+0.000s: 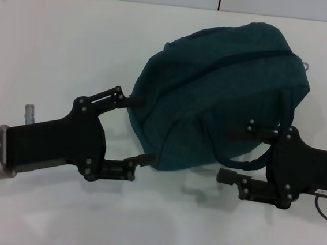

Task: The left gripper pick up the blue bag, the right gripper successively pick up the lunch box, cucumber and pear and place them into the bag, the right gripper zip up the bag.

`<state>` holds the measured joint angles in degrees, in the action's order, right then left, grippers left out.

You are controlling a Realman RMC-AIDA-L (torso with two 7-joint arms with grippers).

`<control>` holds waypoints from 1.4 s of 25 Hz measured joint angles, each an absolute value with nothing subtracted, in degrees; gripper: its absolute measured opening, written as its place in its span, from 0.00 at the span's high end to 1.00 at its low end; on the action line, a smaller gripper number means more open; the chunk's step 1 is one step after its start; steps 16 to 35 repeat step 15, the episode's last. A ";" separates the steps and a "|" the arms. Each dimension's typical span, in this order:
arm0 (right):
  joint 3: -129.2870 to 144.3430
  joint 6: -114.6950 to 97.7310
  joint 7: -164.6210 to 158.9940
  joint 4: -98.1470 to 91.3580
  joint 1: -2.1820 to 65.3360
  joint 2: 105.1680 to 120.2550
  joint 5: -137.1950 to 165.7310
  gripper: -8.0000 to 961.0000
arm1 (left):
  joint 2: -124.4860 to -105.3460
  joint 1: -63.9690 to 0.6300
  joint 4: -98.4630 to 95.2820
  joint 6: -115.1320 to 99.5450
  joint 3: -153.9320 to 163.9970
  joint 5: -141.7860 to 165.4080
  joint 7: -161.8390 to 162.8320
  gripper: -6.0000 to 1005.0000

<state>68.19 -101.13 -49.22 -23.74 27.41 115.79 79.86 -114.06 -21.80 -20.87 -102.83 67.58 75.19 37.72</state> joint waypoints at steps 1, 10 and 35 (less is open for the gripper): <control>68.29 -101.01 -49.22 -23.74 27.42 115.79 79.77 0.29 | -114.06 -21.72 -21.02 -102.83 67.58 75.21 37.75 0.11; 68.37 -100.80 -48.90 -23.74 27.44 115.83 79.57 0.29 | -114.32 -21.28 -21.12 -102.79 67.59 75.18 37.75 0.11; 68.38 -100.80 -48.71 -23.72 27.31 115.84 79.53 0.29 | -114.45 -21.24 -21.10 -102.75 67.58 75.14 37.68 0.11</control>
